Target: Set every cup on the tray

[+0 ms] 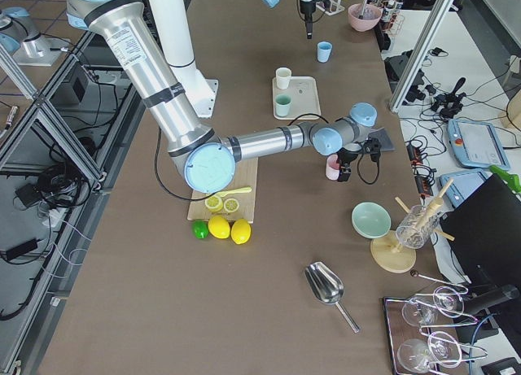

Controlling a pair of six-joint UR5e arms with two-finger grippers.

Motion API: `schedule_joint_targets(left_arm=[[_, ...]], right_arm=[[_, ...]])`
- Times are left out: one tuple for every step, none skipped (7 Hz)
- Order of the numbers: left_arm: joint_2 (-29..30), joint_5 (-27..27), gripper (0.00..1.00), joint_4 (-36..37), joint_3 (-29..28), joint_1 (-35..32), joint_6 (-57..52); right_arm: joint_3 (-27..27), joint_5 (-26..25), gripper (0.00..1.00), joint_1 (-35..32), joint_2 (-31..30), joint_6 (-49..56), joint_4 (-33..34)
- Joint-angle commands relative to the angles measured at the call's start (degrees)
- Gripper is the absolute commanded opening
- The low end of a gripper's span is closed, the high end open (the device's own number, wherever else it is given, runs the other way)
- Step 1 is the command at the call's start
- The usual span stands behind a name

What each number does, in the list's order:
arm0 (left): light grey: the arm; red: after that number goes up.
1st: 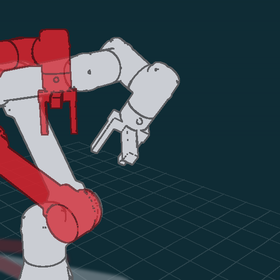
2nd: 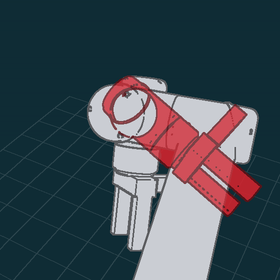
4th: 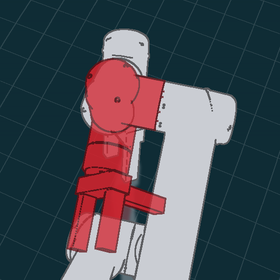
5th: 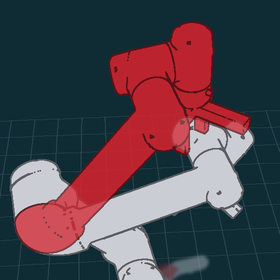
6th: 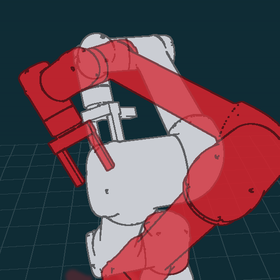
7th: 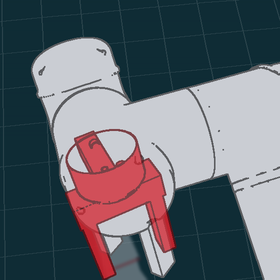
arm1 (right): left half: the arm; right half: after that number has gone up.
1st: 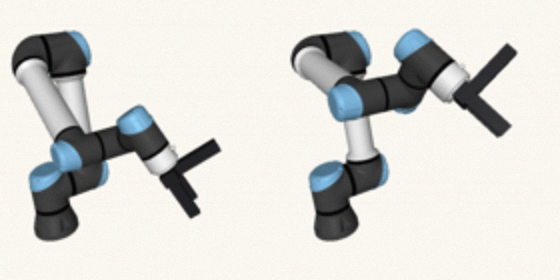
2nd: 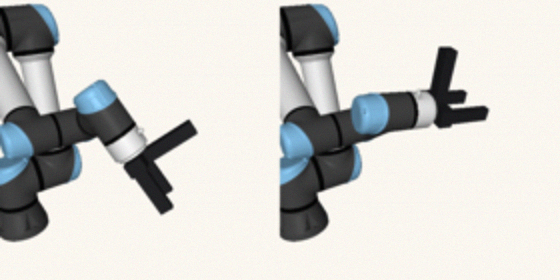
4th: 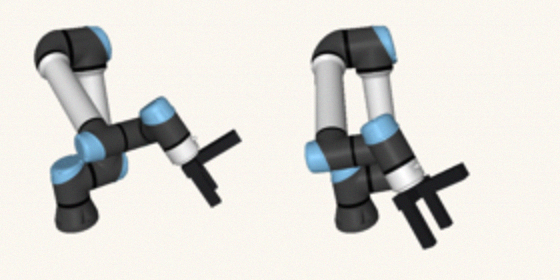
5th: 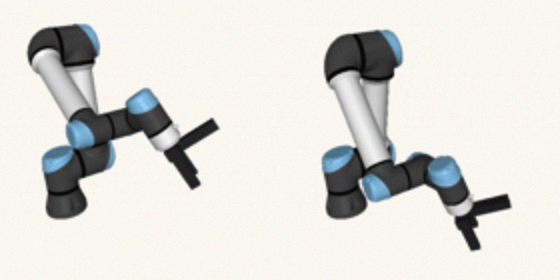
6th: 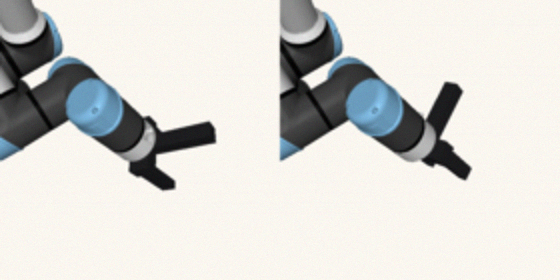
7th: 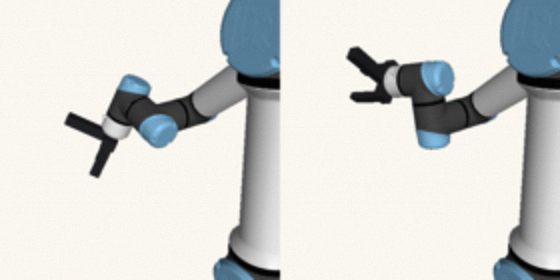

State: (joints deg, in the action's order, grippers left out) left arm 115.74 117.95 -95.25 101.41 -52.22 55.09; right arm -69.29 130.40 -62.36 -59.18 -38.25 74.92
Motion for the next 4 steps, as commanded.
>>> schedule_joint_targets(left_arm=[[0.01,0.00,0.98,1.29,-0.51,-1.65,-1.03],[0.01,0.26,0.98,1.47,-2.26,-4.09,-7.91],[-0.16,0.52,0.98,0.78,-5.41,-6.90,-12.76],[-0.08,1.39,0.98,-0.88,-9.35,-7.89,-13.42]], right_arm=[[0.12,0.29,0.26,0.83,-0.41,0.02,-0.12],[0.12,0.38,0.00,0.92,-0.15,-0.07,-0.03],[0.12,0.55,0.00,0.92,0.21,-0.24,-0.03],[-0.23,0.73,0.00,0.92,0.82,-1.29,0.05]])
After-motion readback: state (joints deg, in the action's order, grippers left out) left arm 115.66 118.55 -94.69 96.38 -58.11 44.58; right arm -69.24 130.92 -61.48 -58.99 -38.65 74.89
